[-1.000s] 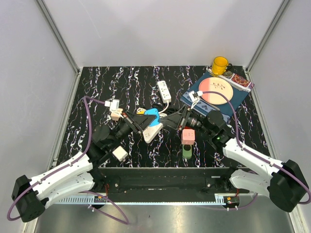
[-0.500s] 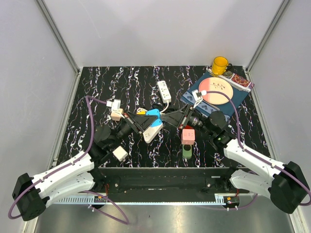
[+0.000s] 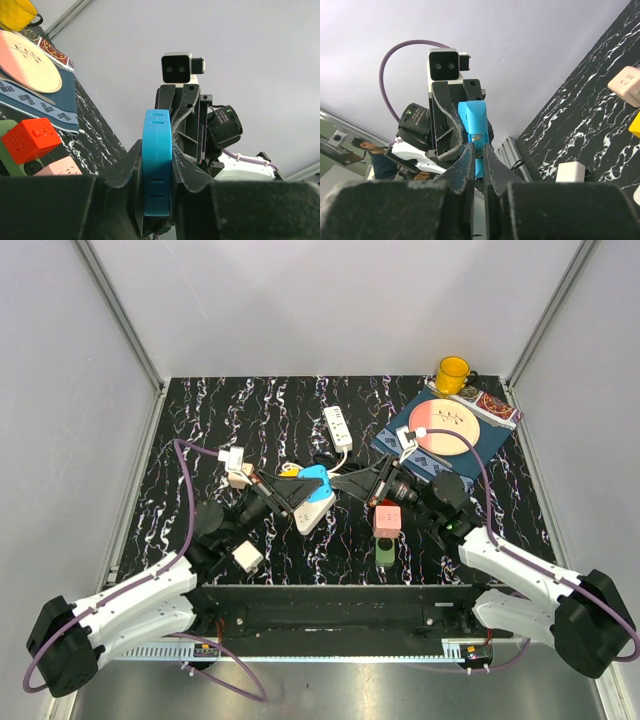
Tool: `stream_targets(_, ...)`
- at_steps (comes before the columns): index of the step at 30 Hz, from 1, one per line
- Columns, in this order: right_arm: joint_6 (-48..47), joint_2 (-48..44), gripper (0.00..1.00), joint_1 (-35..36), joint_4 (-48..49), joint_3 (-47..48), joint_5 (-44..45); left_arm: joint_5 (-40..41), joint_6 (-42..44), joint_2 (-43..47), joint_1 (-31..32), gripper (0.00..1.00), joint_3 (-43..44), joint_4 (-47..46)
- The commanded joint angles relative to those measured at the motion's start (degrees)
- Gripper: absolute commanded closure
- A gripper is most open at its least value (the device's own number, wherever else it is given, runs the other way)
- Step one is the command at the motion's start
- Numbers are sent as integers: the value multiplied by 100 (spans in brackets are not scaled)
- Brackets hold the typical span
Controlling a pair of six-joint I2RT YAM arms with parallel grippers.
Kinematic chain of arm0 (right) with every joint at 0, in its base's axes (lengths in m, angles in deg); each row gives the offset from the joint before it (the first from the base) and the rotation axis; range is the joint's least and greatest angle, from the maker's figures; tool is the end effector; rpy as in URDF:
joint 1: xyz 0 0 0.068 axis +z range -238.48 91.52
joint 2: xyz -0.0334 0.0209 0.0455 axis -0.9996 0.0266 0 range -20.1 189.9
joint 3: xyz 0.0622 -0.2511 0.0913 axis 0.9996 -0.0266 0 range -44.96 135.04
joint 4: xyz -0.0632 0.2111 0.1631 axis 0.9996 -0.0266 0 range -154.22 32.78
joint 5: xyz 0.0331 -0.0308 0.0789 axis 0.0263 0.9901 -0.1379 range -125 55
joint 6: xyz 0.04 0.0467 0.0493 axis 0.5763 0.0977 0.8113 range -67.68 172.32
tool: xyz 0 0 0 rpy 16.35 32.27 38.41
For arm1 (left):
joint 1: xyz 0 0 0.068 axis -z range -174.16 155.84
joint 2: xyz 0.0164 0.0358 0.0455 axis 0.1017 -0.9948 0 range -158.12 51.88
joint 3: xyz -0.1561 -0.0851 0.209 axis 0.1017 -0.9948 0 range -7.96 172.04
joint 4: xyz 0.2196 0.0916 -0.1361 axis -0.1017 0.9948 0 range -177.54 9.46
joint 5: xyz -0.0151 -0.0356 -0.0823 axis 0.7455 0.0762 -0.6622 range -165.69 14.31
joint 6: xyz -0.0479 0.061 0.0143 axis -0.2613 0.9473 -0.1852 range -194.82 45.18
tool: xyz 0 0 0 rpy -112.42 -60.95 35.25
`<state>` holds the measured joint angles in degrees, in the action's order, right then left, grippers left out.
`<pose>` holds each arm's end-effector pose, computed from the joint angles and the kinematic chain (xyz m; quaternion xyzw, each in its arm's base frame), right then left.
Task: Insert the plug
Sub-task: Adjust the plug.
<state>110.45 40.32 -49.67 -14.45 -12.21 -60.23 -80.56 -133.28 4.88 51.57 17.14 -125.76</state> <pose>0.1972 0.1956 0.3127 -0.0714 0.6141 0.6680 0.4142 0.1612 -0.1735 0.3068 -0.0326 0.5992 -0.6465 0.4711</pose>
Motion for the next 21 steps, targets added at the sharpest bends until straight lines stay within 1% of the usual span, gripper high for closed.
stream_targets(1, 313, 92, 92, -84, 610, -23, -122, -252, -122, 25, -65, 100, -49, -915)
stream_targets(9, 594, 224, 97, -128, 918, -59, -254, -314, -175, -19, -91, 100, -128, -1232)
stream_targets(10, 603, 216, 97, -136, 918, -67, -263, -313, -184, -19, -91, 98, -146, -1258)
stream_targets(15, 665, 259, 100, -154, 988, -58, -324, -331, -192, -46, -91, 80, -190, -1390)
stream_targets(16, 665, 259, 100, -154, 1006, -50, -333, -348, -201, -54, -109, 73, -207, -1408)
stream_targets(19, 647, 277, 100, -154, 1006, -15, -403, -384, -210, -98, -118, 62, -199, -1417)
stream_targets(21, 630, 303, 100, -145, 1006, 12, -499, -445, -201, -160, -118, 59, -164, -1382)
